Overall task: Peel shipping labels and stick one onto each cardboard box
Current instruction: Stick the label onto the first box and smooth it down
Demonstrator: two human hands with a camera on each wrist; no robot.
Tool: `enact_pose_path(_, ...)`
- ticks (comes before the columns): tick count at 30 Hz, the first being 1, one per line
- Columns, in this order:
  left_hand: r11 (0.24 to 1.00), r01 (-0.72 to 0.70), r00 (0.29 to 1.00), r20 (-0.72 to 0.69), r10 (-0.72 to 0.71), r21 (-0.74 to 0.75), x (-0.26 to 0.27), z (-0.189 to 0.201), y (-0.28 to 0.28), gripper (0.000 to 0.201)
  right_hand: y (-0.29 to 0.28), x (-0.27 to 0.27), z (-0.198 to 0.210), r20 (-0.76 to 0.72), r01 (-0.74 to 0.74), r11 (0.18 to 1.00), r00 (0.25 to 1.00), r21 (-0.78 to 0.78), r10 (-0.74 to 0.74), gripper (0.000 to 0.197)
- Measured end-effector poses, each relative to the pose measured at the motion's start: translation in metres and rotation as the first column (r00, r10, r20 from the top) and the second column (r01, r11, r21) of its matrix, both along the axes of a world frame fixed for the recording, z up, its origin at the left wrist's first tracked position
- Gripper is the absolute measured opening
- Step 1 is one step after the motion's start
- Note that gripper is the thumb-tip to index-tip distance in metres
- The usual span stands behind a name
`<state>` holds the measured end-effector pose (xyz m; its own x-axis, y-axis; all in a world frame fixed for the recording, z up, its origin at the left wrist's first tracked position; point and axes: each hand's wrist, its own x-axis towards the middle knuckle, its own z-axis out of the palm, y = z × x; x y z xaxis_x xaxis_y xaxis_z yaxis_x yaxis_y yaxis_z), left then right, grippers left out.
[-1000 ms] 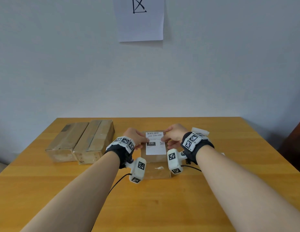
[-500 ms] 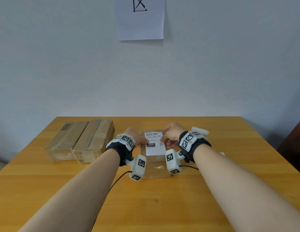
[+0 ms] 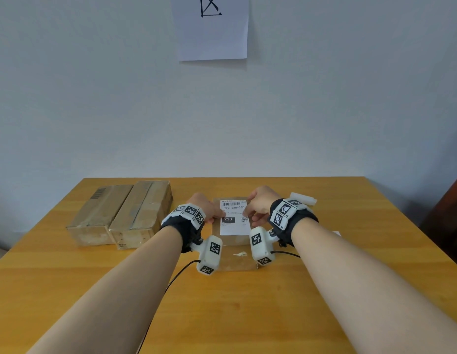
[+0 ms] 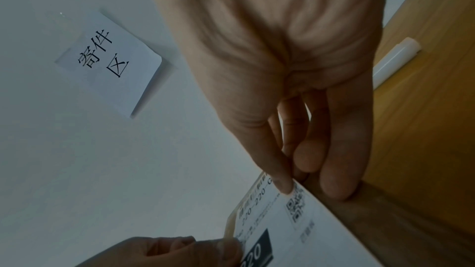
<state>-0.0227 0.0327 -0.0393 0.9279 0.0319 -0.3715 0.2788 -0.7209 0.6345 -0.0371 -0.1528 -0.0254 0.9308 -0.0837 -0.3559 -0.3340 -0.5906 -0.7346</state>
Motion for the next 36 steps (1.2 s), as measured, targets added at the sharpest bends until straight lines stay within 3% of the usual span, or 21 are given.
enact_pose_path(9, 1.0, 0.003, 1.0, -0.008, -0.003, 0.009, 0.0, 0.001, 0.0, 0.03, 0.001, 0.001, 0.0, -0.006, -0.009, 1.0, 1.0, -0.008, 0.009, 0.058)
enact_pose_path(13, 0.999, -0.009, 1.0, 0.007, 0.009, -0.036, 0.0, -0.003, 0.001, 0.029, -0.002, 0.0, -0.003, -0.003, -0.013, 1.0, 1.0, 0.005, 0.013, 0.036)
enact_pose_path(18, 0.994, -0.02, 1.0, 0.02, 0.022, -0.107, -0.001, -0.007, 0.006, 0.028, -0.005, 0.002, -0.003, 0.018, -0.038, 0.999, 0.999, -0.017, 0.038, 0.024)
enact_pose_path(20, 0.99, -0.025, 0.999, 0.016, 0.028, -0.139, 0.0, -0.009, 0.008, 0.028, -0.006, 0.005, 0.0, 0.058, -0.04, 0.999, 0.997, -0.03, 0.042, 0.034)
enact_pose_path(22, 0.986, -0.029, 0.999, 0.01, 0.031, -0.164, 0.0, -0.009, 0.01, 0.027, -0.004, 0.007, 0.004, 0.089, -0.006, 0.999, 0.996, 0.038, 0.003, 0.031)
enact_pose_path(26, 0.987, -0.026, 1.0, 0.002, 0.026, -0.156, -0.002, -0.011, 0.009, 0.032, 0.007, 0.011, 0.011, 0.044, 0.092, 0.931, 0.992, 0.353, -0.115, 0.022)
enact_pose_path(31, 0.992, -0.042, 0.999, -0.035, 0.038, -0.122, -0.001, -0.016, 0.01, 0.081, 0.023, 0.011, 0.009, 0.095, 0.078, 0.835, 0.984, 0.544, -0.154, 0.025)
enact_pose_path(33, 0.991, -0.035, 0.998, -0.055, 0.028, -0.131, -0.002, -0.019, 0.011, 0.086, 0.028, 0.012, 0.008, 0.129, 0.078, 0.813, 0.974, 0.577, -0.185, 0.027)
enact_pose_path(36, 0.987, -0.019, 0.995, -0.104, 0.002, -0.157, -0.002, -0.022, 0.012, 0.083, 0.033, 0.013, 0.01, 0.076, 0.137, 0.683, 0.959, 0.717, -0.272, 0.032)
